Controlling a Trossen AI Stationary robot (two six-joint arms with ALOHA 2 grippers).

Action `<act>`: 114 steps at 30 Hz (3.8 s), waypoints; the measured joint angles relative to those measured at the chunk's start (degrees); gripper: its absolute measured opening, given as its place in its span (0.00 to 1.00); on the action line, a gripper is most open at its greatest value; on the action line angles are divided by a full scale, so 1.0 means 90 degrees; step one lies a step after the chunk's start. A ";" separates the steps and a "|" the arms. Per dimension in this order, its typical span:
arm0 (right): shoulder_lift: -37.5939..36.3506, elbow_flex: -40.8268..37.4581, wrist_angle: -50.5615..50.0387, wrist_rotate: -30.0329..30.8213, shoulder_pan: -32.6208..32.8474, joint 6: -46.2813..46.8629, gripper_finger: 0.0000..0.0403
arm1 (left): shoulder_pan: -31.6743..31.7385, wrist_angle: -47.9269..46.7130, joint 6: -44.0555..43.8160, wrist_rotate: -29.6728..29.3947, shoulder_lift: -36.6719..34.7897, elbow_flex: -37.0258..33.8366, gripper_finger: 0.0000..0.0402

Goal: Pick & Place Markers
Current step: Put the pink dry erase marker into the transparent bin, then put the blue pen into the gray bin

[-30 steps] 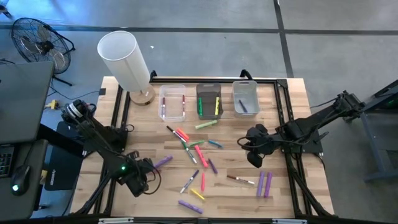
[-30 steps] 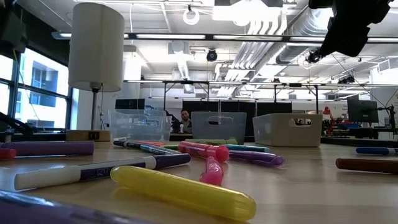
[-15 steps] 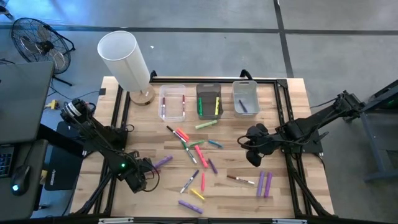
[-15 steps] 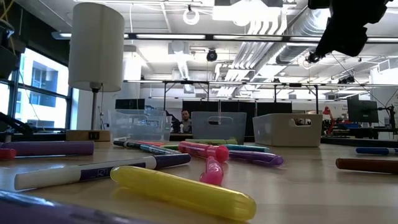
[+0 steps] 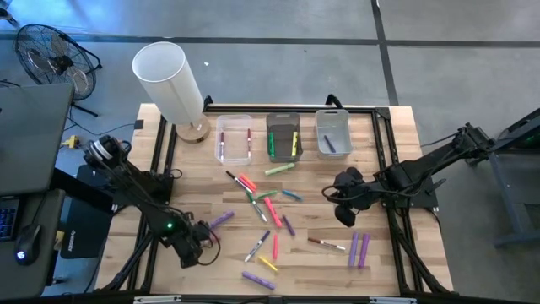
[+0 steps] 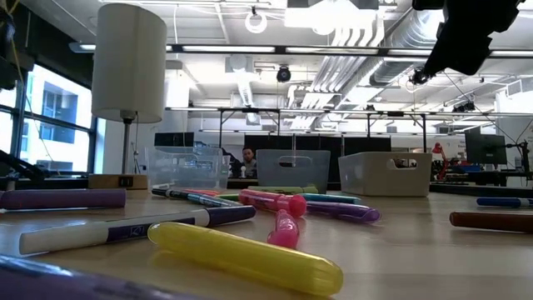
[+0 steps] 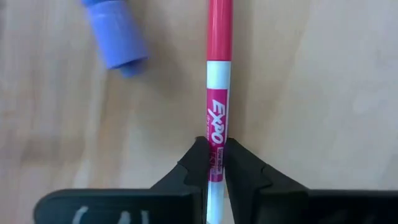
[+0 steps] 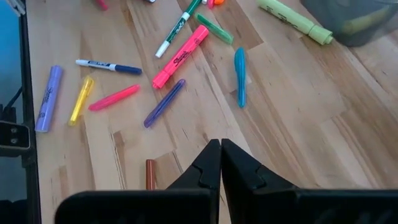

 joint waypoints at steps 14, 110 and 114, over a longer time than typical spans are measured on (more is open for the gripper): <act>0.0000 0.0002 0.0118 -0.0462 0.0002 -0.0686 0.00 | 0.0195 -0.0315 -0.0738 -0.2655 -0.0013 0.1864 0.04; 0.1340 0.0915 0.0864 -0.0135 -0.0811 -0.0386 0.00 | 0.2539 0.0216 0.2825 -0.0208 0.0899 0.1739 0.01; 0.2652 0.2225 -0.0011 -0.0310 -0.1197 -0.0676 0.00 | 0.2716 0.0209 0.3147 -0.0186 0.0179 0.0898 0.00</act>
